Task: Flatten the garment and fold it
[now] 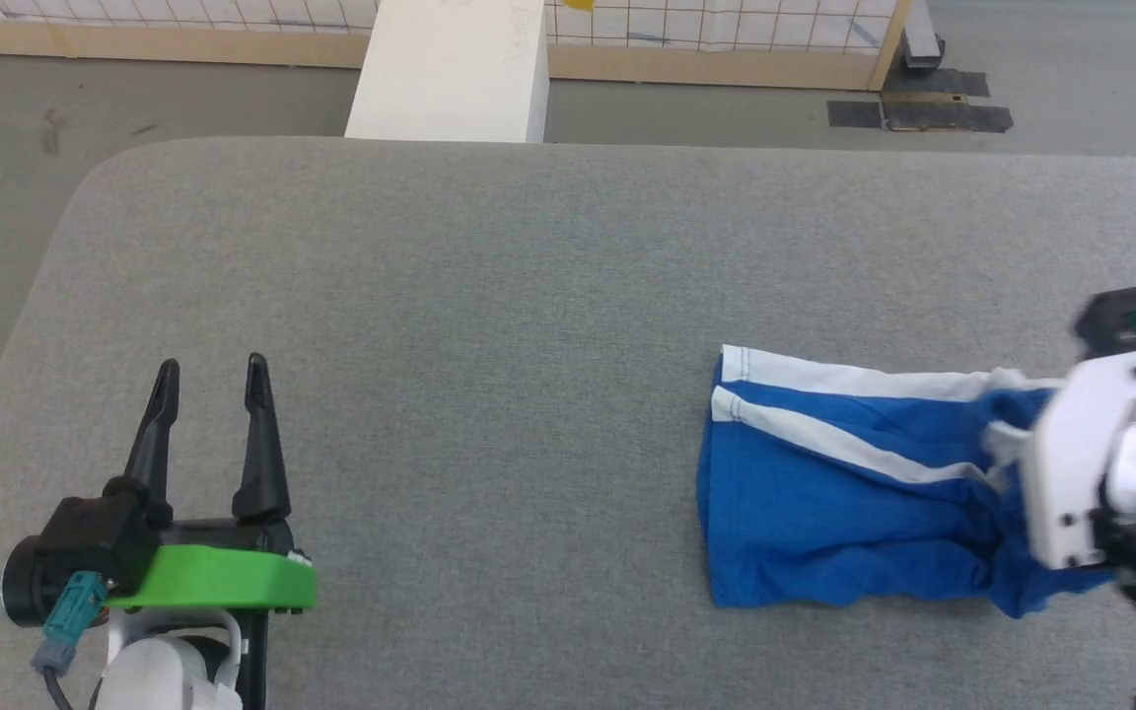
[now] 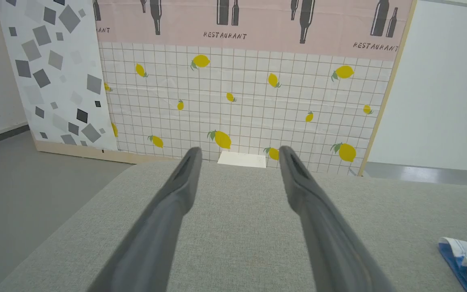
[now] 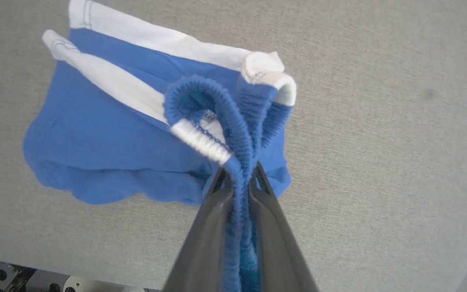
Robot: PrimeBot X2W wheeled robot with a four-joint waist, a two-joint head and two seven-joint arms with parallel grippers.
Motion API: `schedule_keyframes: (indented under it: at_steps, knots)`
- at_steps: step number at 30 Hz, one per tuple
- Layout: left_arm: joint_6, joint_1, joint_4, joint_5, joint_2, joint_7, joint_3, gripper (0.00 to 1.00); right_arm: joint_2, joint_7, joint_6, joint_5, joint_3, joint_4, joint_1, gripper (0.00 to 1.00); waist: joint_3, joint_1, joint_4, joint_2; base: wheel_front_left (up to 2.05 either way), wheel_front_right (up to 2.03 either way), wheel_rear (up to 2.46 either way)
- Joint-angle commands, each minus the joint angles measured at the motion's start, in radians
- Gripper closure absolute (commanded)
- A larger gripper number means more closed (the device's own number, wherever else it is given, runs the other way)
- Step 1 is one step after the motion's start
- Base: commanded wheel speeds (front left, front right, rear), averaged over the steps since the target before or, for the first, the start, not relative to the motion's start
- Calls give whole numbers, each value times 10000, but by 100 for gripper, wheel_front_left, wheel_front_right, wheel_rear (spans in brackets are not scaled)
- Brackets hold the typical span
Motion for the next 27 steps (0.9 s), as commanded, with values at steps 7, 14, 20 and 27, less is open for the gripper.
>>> schedule_keyframes:
  at_steps: [7,14,20,27]
  knots:
    - [-79,-35,-133,-33,-159,-43,-115,0,1219,-849,-17,157,975,910,-575,100,306,0,425,-1,0,0,0]
    - [-107,-169,-74,-86,-204,-43,-137,0,1695,-2080,-17,-145,1485,2772,-1561,100,644,0,951,-1,0,0,0]
    - [-129,-258,44,-170,-233,-43,-102,0,1768,-2603,-17,-138,2118,4166,-1980,100,770,0,1247,-1,0,0,0]
    - [-143,-192,115,-165,-253,-43,33,0,1774,-2928,-17,218,3011,4422,-2318,0,588,0,1112,-1,0,0,0]
